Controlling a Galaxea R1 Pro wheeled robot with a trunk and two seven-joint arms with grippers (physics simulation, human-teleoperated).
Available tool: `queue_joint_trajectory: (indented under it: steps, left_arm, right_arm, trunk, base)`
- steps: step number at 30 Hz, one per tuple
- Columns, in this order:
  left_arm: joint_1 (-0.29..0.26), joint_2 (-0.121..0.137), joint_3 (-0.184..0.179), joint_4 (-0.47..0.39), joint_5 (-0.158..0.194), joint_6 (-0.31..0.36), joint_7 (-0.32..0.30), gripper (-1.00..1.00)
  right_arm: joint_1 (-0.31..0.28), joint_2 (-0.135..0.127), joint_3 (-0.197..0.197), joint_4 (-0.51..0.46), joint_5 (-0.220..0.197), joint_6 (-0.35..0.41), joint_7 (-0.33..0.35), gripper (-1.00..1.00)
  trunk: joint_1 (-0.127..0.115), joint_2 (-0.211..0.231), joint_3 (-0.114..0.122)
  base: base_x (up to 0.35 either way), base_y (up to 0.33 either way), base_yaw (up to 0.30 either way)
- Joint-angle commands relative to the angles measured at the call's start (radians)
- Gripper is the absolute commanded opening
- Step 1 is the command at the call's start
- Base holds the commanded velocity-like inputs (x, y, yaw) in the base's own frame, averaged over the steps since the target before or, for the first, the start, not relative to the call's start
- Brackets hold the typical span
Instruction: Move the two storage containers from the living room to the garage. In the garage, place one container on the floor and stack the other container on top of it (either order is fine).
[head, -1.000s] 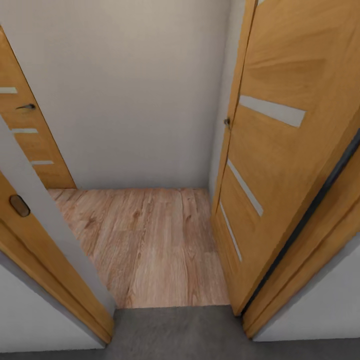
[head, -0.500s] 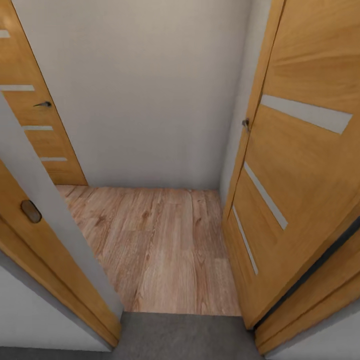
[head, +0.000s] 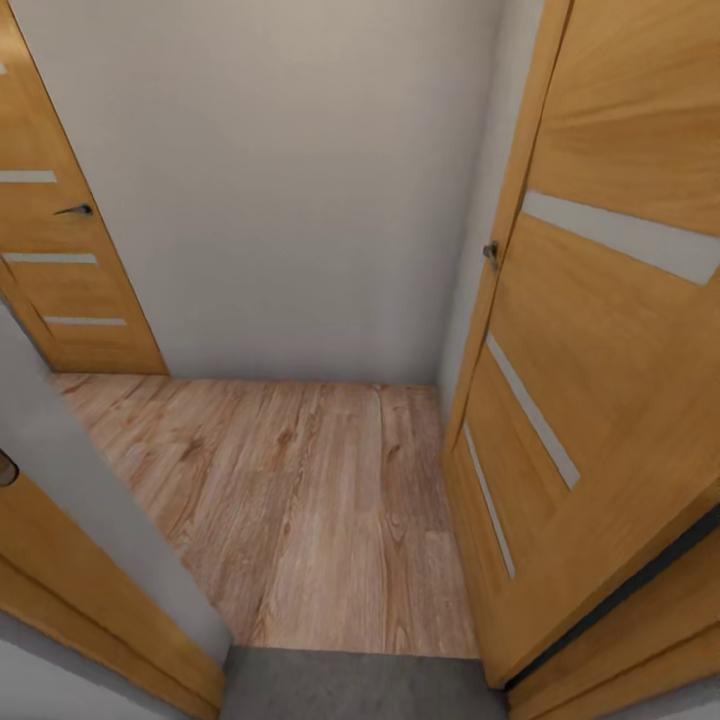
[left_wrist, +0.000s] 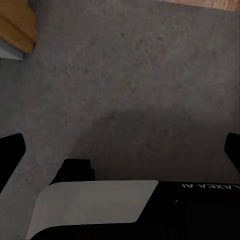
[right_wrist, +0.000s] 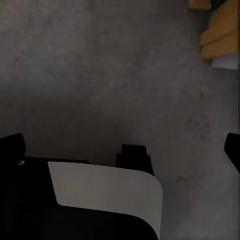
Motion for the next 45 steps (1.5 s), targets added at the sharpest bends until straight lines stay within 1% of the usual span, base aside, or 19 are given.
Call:
queue_joint_trajectory:
  steps: [1,10,26,38,45]
  left_arm:
    - [-0.001,0.0,-0.008,0.001,0.009,-0.004,0.005,1.0]
    - [-0.001,0.0,-0.006,0.001,0.009,-0.004,0.005,1.0]
    - [-0.001,0.0,-0.01,0.001,0.01,-0.004,0.005,1.0]
    - [-0.001,0.0,-0.006,0.001,0.01,-0.004,0.003,1.0]
    - [-0.001,0.0,-0.004,0.001,0.01,-0.017,0.002,1.0]
  right_arm:
    - [0.0,-0.001,0.003,-0.002,0.0,0.005,0.002,1.0]
    - [0.0,0.002,0.004,-0.002,0.0,0.005,0.002,1.0]
    - [0.0,0.001,0.005,-0.001,0.0,0.005,0.002,1.0]
    - [0.0,0.001,0.005,-0.001,0.0,0.005,0.002,1.0]
    - [0.0,0.002,0.005,-0.001,0.0,0.005,0.002,1.0]
  trunk:
    - [0.0,0.0,-0.001]
    - [0.0,0.0,-0.001]
    - [0.0,0.0,-0.001]
    - [0.0,0.0,-0.001]
    - [0.0,0.0,-0.001]
  base:
    - [0.056,-0.038,-0.075]
    - [0.119,-0.007,-0.062]
    - [0.115,-0.01,-0.003]
    - [0.108,-0.014,0.0]
    - [0.056,0.033,0.0]
